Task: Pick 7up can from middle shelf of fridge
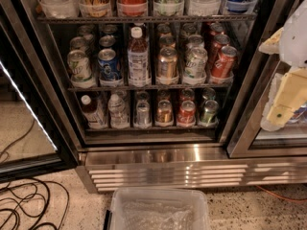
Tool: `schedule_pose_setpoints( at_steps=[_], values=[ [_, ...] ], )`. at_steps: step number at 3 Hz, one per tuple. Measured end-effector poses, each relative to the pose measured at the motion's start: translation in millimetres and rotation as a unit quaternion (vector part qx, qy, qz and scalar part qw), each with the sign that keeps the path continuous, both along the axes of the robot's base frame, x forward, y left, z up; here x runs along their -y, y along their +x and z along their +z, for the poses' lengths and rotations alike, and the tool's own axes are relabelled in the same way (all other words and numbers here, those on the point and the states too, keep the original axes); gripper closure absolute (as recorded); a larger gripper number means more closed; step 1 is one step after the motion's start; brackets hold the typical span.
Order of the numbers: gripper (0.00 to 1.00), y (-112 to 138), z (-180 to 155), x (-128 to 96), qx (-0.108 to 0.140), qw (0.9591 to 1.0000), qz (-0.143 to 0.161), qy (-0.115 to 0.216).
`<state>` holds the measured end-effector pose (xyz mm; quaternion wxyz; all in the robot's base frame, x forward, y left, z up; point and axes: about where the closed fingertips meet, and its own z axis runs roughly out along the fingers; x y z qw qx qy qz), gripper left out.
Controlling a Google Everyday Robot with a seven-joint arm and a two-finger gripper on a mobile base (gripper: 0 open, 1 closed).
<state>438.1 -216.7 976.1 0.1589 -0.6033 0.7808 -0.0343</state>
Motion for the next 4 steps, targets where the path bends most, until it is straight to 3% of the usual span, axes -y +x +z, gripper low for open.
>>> schedule_pose_setpoints(
  at_steps=[2, 3, 4],
  values=[
    [0.0, 1.2, -7.9, -3.9, 0.011, 0.9999, 0.003, 0.013],
    [0.0, 2.4, -30.3, -10.1, 0.025, 0.9984, 0.004, 0.05],
    [0.0, 6.3, -53.1, -24.1, 0.051, 0.9934, 0.015, 0.101]
  ],
)
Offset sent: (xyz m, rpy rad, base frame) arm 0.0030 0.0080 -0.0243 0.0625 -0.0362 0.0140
